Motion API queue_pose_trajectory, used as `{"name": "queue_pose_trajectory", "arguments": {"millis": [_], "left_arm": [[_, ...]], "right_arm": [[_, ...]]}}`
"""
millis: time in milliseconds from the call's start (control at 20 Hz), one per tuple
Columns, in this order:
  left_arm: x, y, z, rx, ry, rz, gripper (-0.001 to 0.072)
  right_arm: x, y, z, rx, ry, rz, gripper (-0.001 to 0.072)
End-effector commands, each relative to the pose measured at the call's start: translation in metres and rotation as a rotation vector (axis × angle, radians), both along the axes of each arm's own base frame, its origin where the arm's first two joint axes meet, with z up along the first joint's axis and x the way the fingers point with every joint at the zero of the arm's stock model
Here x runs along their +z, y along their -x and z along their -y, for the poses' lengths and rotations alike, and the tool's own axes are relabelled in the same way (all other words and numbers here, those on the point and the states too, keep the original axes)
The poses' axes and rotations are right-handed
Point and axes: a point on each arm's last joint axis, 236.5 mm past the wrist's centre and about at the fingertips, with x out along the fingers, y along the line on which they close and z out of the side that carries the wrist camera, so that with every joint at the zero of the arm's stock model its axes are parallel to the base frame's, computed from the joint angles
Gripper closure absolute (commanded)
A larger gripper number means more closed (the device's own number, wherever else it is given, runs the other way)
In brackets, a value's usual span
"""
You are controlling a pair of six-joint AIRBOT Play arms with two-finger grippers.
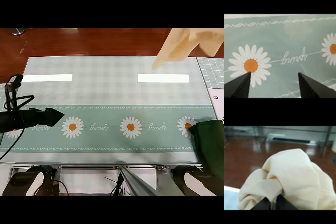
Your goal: Fold the shirts.
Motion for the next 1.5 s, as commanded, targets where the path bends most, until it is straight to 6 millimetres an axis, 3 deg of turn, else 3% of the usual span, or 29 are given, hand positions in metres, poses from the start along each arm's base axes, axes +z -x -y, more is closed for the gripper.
{"name": "queue_pose_trajectory", "arguments": {"millis": [0,150,500,700,850,900,950,1000,1100,1200,1300,1350,1450], "left_arm": [[0.011,0.011,0.003,0.01,0.02,0.055,0.0005],[0.014,0.01,0.008,0.011,0.046,0.062,0.0005],[0.016,0.007,0.007,0.003,0.036,0.085,0.0005],[0.014,0.007,0.007,0.004,0.038,0.08,0.0005],[0.009,0.01,0.013,0.002,0.07,0.059,0.0004],[0.006,0.012,0.015,0.001,0.082,0.05,0.0004],[0.003,0.013,0.017,0.0,0.094,0.038,0.0004],[-0.002,0.016,0.02,-0.001,0.111,0.022,0.0004],[-0.014,0.02,0.02,-0.033,0.089,0.011,0.0004],[-0.02,0.023,0.019,-0.025,0.09,-0.029,0.0004],[-0.028,0.034,0.025,0.024,0.145,-0.15,0.0004],[-0.033,0.042,0.034,-0.001,0.178,-0.202,0.0004],[-0.047,0.059,0.057,-0.076,0.229,-0.281,0.0004]], "right_arm": [[-0.055,0.058,-0.057,0.219,0.086,-0.246,0.069],[-0.131,0.07,-0.097,0.337,0.122,-0.484,0.069],[-0.346,0.038,-0.181,0.301,-0.003,-0.847,0.0689],[-0.411,0.04,-0.266,0.402,-0.16,-0.987,0.0689],[-0.447,0.056,-0.307,0.443,-0.212,-1.076,0.0682],[-0.452,0.062,-0.315,0.452,-0.223,-1.098,0.0546],[-0.452,0.066,-0.32,0.466,-0.233,-1.107,0.0236],[-0.448,0.068,-0.321,0.493,-0.226,-1.098,0.008],[-0.428,0.048,-0.298,0.506,-0.199,-1.055,0.008],[-0.387,0.016,-0.245,0.457,-0.228,-1.034,0.008],[-0.345,-0.015,-0.163,0.337,-0.264,-0.96,0.0081],[-0.333,-0.025,-0.109,0.227,-0.248,-0.915,0.0081],[-0.329,-0.02,-0.014,0.009,-0.217,-0.884,0.0081]]}}
